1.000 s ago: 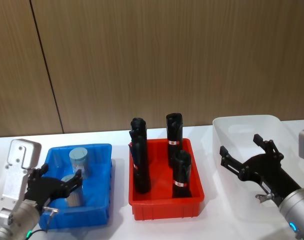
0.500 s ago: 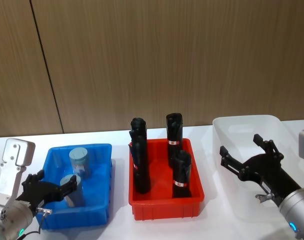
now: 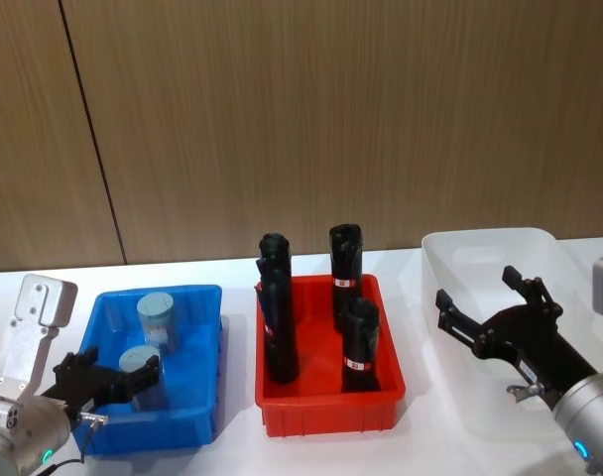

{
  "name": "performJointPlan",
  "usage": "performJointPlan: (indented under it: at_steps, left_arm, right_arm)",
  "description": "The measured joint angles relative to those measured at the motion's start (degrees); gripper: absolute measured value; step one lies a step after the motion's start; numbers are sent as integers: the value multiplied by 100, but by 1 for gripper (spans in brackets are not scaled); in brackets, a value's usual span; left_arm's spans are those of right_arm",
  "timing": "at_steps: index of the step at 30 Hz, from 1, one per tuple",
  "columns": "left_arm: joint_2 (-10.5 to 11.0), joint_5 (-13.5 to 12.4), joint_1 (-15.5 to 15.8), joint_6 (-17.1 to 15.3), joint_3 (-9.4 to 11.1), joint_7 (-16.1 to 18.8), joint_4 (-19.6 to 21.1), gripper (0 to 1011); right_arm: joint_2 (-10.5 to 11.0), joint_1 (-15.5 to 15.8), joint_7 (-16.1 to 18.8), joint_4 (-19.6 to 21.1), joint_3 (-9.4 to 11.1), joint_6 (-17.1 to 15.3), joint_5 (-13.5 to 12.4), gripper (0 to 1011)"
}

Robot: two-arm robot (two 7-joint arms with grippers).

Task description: Pick the cotton swabs from the blue box and place them into the white box.

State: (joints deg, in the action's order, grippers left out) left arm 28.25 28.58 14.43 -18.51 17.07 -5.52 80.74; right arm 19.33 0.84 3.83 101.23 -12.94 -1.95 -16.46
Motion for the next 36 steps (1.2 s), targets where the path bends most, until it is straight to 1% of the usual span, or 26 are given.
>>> performJointPlan:
  at_steps: [14,16,26,36]
  left_arm:
    - [-220,-299,393,-71,80,-367,-621,1004]
    - [-232,-320,413,-72,84,-390,-654,1004]
    - [-410,-557,737,-54,143,-605,-1158,1004]
    - [-525,-681,944,-7,175,-747,-1520,1004]
  right_arm:
    - [0,0,0,0,0,0,0,1001]
    - [0,0,0,0,0,0,0,1002]
    - [0,0,0,0,0,0,0,1002]
    - [0,0,0,0,0,0,0,1001]
